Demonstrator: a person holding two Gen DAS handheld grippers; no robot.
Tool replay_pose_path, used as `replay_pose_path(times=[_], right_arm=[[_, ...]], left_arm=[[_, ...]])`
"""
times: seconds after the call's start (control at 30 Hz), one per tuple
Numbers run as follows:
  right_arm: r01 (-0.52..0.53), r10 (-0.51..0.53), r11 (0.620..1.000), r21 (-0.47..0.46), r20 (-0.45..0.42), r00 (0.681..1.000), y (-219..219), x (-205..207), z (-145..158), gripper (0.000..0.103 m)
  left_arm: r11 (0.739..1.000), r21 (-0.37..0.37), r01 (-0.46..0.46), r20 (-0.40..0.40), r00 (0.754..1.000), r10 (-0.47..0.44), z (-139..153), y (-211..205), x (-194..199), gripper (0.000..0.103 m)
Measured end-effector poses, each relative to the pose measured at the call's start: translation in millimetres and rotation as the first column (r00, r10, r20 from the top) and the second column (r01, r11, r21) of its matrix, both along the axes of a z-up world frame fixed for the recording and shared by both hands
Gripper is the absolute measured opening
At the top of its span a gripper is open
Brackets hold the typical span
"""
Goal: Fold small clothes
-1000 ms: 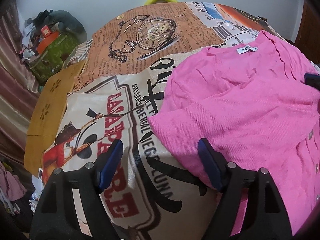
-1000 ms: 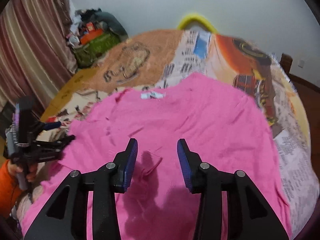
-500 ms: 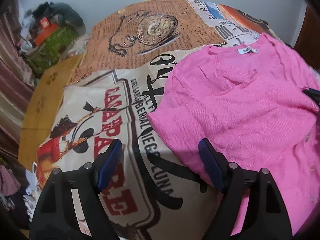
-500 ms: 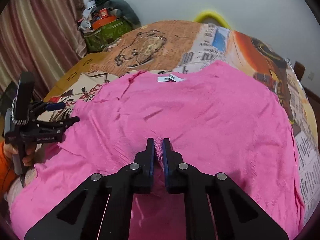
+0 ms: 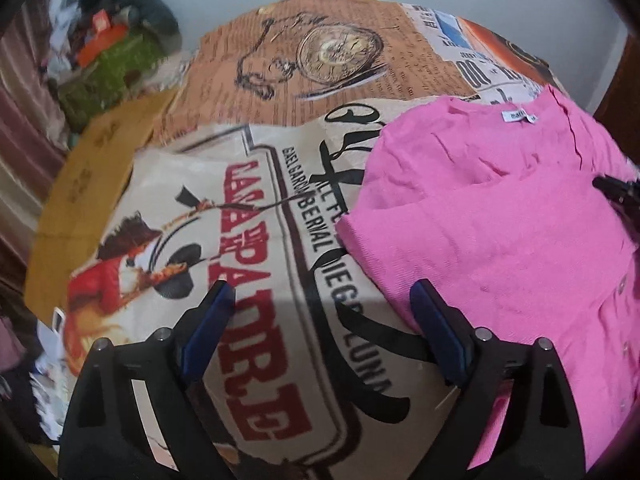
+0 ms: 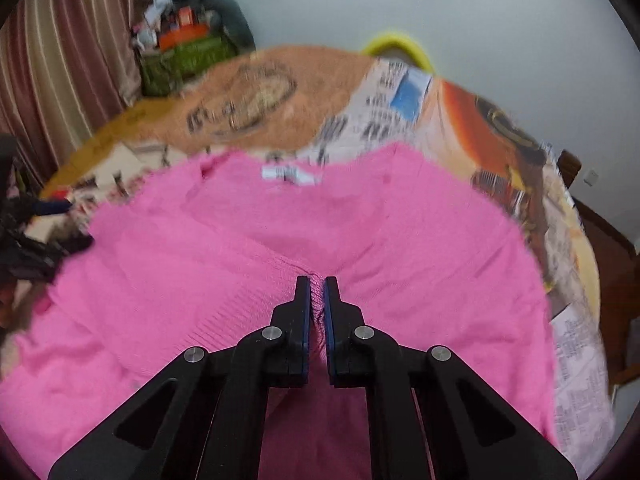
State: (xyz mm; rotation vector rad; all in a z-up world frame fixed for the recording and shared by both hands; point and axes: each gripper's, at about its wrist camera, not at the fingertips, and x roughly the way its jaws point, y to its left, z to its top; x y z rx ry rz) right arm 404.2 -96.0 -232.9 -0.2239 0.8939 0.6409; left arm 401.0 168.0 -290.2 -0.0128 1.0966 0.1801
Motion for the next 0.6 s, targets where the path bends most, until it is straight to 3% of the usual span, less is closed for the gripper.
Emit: replay_pose_path(times=[0.17,0.3,0.43,0.6], right_arm=[[0.018,-0.017,1.000,0.006,-0.026,0.999,-6.6,-0.8,10.4,0.007],[0.024,-0.023,0.999,0.049,-0.012,1.000,-10.3,-14.8,27.7,0.011],[-0.025,0.023,0.996,0.085,0.016,1.000,-5.8,-39.1,42.0,0.035],[-0.071,0.072,0.995,0.063,-0.007,0.997,2.5,-50.7,31.4,0.037]], left_arm=[[0.999,0.043,-0.021,0.004,1.000,0.021,14.0,2.7,-8.2,0.090],[1.000,0.002,0.026,0.040,0.999,-0.026,31.0,-9.0,-24.1,0.090],[0.993,-0.013,0.119,0.065,0.991,-0.118,40.7,-37.2,-34.7,0.090],[0.975,-0.001,0.222,0.030,0.975,-0.222,31.4,-69.5,-48.2,0.090]])
